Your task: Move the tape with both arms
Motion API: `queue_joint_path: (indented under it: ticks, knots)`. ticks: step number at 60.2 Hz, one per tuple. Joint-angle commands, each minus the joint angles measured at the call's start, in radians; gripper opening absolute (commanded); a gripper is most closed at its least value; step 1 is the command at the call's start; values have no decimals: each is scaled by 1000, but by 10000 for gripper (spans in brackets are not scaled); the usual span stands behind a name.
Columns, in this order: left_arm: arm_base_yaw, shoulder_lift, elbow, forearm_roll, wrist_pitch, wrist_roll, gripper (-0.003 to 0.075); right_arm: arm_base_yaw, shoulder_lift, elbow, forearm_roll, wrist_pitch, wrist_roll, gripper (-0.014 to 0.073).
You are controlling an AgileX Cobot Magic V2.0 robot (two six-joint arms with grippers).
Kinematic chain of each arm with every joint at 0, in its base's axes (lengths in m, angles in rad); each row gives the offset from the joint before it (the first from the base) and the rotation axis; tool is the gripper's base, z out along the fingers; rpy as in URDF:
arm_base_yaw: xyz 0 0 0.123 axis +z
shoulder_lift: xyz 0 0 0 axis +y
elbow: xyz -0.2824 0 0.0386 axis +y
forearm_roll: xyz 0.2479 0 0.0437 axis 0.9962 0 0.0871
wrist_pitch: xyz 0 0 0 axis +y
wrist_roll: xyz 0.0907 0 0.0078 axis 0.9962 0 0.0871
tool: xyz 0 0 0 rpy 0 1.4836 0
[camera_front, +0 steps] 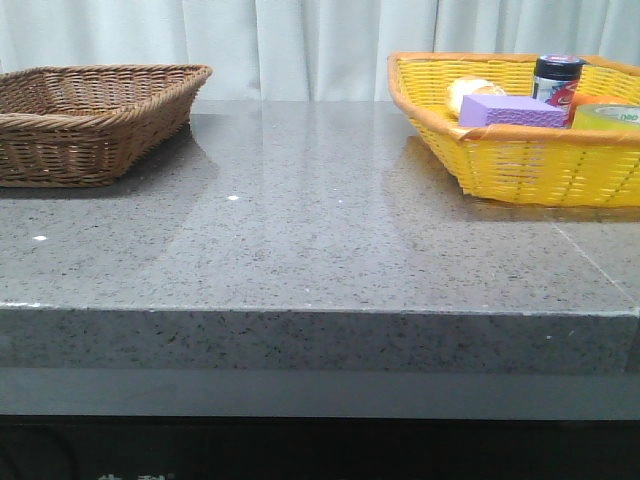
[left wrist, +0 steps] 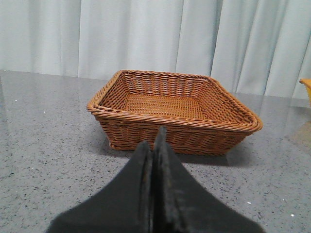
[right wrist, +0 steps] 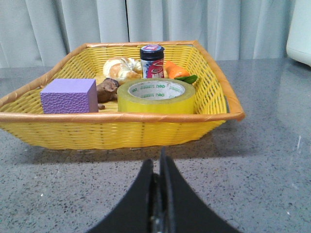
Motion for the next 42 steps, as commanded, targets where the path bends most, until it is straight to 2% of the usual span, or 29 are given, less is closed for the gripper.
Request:
queue_joint_path:
  ticks: [1, 12, 23, 31, 42]
  knots:
    - [-4, -15, 5, -7, -106, -8, -20, -9, -24, -10, -7, -96, -2, -67]
    - [-4, -15, -96, -17, -68, -8, -20, -9, -24, -105, -7, -51, -2, -67]
    - [-4, 9, -317, -17, 57, -8, -20, -9, -14, -294, -7, 74, -2, -67]
    - [-4, 98, -522, -17, 183, -8, -20, -9, 43, -450, -7, 157, -2, -67]
    - [-4, 291, -792, -17, 396, -8, -20, -9, 217, -688, -9, 320, -3, -67]
